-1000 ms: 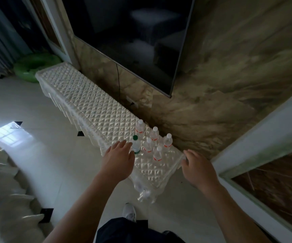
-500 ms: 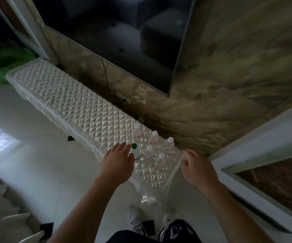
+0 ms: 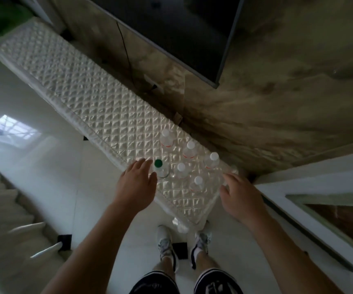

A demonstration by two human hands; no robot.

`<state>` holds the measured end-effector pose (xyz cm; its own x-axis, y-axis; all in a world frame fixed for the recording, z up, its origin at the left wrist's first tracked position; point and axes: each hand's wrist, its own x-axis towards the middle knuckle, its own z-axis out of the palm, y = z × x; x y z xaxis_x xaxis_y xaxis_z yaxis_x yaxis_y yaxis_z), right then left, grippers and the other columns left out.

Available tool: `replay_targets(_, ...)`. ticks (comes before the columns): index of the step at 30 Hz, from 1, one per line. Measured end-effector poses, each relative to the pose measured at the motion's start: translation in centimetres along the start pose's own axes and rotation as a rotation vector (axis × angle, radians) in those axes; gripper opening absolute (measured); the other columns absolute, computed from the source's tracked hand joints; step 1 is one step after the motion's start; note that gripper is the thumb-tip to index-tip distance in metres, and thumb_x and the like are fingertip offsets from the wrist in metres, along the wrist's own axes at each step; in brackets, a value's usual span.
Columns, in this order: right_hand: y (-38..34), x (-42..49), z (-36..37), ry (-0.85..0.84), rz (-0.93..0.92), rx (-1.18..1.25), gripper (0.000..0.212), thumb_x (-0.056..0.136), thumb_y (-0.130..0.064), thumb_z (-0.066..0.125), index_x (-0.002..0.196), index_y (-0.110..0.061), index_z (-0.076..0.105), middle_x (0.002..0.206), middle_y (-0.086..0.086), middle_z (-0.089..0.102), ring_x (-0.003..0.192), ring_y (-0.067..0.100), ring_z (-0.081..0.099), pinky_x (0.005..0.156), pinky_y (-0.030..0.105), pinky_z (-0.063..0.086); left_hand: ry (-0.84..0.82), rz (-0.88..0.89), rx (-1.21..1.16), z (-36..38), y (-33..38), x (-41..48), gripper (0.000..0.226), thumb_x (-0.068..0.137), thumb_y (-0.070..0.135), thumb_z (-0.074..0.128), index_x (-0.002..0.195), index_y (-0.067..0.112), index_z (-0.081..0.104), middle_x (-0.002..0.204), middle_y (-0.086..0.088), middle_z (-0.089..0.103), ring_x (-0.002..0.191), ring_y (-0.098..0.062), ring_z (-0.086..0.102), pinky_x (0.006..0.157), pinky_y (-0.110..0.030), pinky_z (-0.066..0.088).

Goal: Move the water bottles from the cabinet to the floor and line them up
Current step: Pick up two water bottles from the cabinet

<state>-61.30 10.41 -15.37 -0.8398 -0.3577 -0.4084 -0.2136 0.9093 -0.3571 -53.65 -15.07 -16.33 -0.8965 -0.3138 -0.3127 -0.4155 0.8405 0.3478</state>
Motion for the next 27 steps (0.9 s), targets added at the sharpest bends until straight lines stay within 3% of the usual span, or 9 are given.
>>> replay_targets(14, 7.0, 9.9, 10.6, -0.230, -0.056, 0.186, 0.055, 0.097, -0.037, 0.043, 0.148, -0.020, 0.033, 0.153, -0.005, 0.036, 0.141, 0.011, 0.030, 0.114, 0.039, 0.031, 0.025, -0.176, -0.153, 12.2, -4.8, 8.1, 0.063, 0.094, 0.041, 0.053, 0.148, 0.019, 0.029, 0.152, -0.005, 0.038, 0.134, -0.028, 0.044, 0.103, -0.048, 0.044)
replay_targets(22, 10.1, 12.8, 15.2, -0.281, -0.165, 0.277, 0.069, 0.086, -0.043, 0.062, 0.147, -0.033, 0.032, 0.151, -0.015, 0.034, 0.138, 0.001, 0.029, 0.111, 0.030, 0.032, 0.081, -0.248, -0.271, 18.1, -7.0, 9.9, 0.082, 0.082, 0.050, 0.068, 0.148, 0.022, 0.027, 0.149, -0.004, 0.043, 0.133, -0.025, 0.044, 0.104, -0.041, 0.040)
replay_targets(27, 10.9, 13.1, 18.4, -0.283, -0.152, 0.369, 0.084, 0.073, -0.052, 0.073, 0.144, -0.044, 0.028, 0.148, -0.023, 0.035, 0.134, -0.004, 0.033, 0.107, 0.027, 0.036, 0.123, -0.261, -0.401, 20.9, -8.3, 10.5, 0.082, 0.076, 0.047, 0.075, 0.142, 0.021, 0.035, 0.136, 0.002, 0.053, 0.120, -0.015, 0.052, 0.100, -0.040, 0.047)
